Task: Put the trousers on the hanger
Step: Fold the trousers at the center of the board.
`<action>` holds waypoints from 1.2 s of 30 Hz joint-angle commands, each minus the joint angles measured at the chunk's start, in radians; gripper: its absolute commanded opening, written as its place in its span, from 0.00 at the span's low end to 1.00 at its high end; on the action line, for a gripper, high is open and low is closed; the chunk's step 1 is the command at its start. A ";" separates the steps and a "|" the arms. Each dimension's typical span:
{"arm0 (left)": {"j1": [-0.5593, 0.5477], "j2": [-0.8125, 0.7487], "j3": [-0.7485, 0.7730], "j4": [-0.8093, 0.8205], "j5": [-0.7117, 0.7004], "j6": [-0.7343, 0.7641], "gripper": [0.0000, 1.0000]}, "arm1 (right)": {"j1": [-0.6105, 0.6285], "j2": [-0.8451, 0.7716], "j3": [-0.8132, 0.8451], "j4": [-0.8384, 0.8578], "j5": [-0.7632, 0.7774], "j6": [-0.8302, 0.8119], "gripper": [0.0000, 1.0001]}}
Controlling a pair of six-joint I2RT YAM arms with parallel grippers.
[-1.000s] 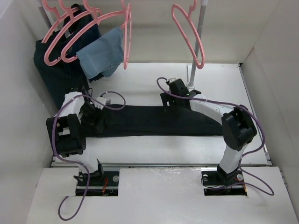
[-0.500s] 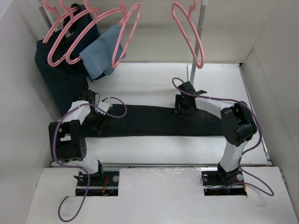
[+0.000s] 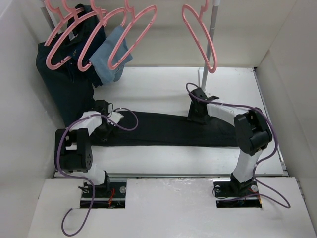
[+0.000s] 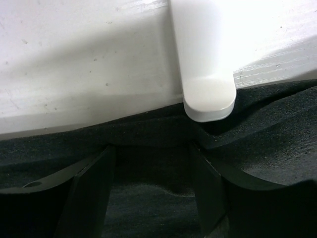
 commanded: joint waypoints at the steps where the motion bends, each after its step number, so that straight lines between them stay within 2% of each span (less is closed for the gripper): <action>1: 0.028 -0.039 0.040 0.022 -0.107 0.019 0.00 | -0.027 0.045 0.027 -0.094 0.024 0.027 0.66; 4: 0.051 -0.089 0.088 -0.007 -0.161 0.106 0.00 | -0.037 0.056 0.045 -0.094 0.015 0.027 0.66; 8: 0.071 -0.155 0.077 -0.007 -0.309 0.272 0.00 | -0.047 0.056 0.055 -0.094 0.006 0.016 0.66; 15: 0.144 -0.226 -0.032 0.035 -0.348 0.506 0.00 | -0.047 0.065 0.055 -0.094 0.006 0.007 0.67; 21: 0.180 -0.217 -0.061 -0.071 -0.307 0.625 0.00 | -0.076 0.056 0.055 -0.094 -0.025 0.007 0.69; 22: 0.180 -0.217 -0.028 -0.094 -0.261 0.625 0.03 | -0.076 0.056 0.055 -0.094 -0.025 -0.004 0.69; 24: 0.180 -0.188 0.014 -0.221 -0.191 0.625 0.18 | -0.076 0.056 0.055 -0.094 -0.025 -0.004 0.69; 25: 0.180 -0.177 0.034 -0.281 -0.151 0.637 0.29 | -0.076 0.056 0.055 -0.094 -0.025 -0.015 0.70; 26: 0.180 -0.165 0.049 -0.389 -0.093 0.646 0.47 | -0.076 0.056 0.055 -0.094 -0.025 -0.015 0.70; 28: 0.180 -0.143 0.049 -0.439 -0.081 0.658 0.59 | -0.076 0.065 0.055 -0.094 -0.025 -0.015 0.74; 30: 0.180 -0.143 0.003 -0.389 -0.178 0.668 0.68 | -0.076 0.065 0.065 -0.094 -0.034 -0.015 0.75; 32: 0.229 -0.143 0.034 -0.319 -0.199 0.659 0.68 | -0.076 0.065 0.065 -0.103 -0.034 -0.026 0.75; 35: 0.330 -0.042 0.352 -0.310 0.013 0.561 0.65 | -0.067 0.050 0.094 -0.114 -0.003 -0.045 0.75; 36: 0.347 0.001 0.541 -0.326 0.122 0.500 0.61 | -0.056 0.039 0.094 -0.114 0.020 -0.055 0.75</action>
